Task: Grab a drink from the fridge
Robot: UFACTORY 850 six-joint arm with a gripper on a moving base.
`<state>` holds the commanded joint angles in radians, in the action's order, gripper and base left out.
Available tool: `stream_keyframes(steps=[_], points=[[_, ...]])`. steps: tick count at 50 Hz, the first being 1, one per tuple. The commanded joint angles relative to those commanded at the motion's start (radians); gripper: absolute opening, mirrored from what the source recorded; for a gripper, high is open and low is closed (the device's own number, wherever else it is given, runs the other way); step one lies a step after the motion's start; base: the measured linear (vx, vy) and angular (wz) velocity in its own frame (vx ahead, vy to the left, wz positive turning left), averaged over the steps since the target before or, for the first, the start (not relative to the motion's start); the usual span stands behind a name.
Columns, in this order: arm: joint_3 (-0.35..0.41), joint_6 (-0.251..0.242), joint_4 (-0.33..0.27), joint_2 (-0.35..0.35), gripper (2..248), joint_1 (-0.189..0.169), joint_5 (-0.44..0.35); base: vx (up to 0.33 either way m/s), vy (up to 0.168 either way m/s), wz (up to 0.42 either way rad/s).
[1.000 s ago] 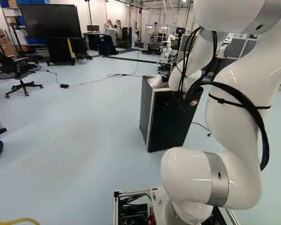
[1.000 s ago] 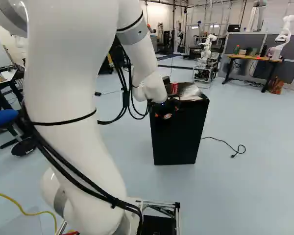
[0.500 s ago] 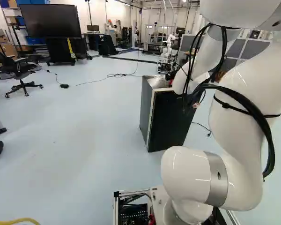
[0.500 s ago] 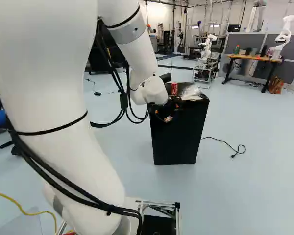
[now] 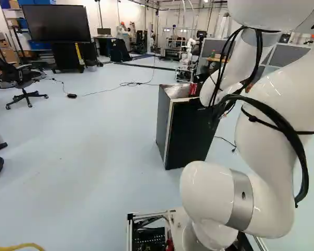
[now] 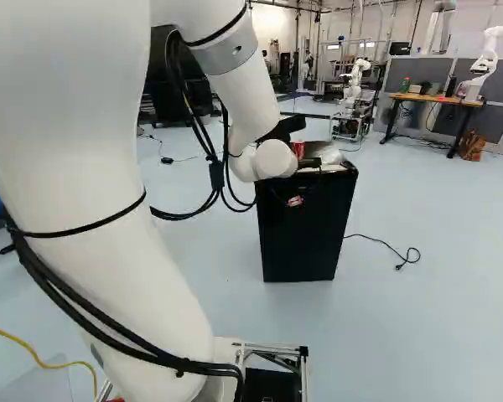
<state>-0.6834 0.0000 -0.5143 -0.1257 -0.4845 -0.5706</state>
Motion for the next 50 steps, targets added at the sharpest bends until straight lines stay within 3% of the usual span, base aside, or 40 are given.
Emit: stream_keyframes(steps=[16,31,50], points=[[-0.077,0.0,0.021,-0.069,247,-0.021,-0.143,0.0,0.0,0.0],[-0.155,0.0,0.035,-0.151,247,-0.005,-0.257,0.0,0.0,0.0],[-0.211,0.0,0.07,-0.236,247,0.011,-0.303,0.0,0.0,0.0]])
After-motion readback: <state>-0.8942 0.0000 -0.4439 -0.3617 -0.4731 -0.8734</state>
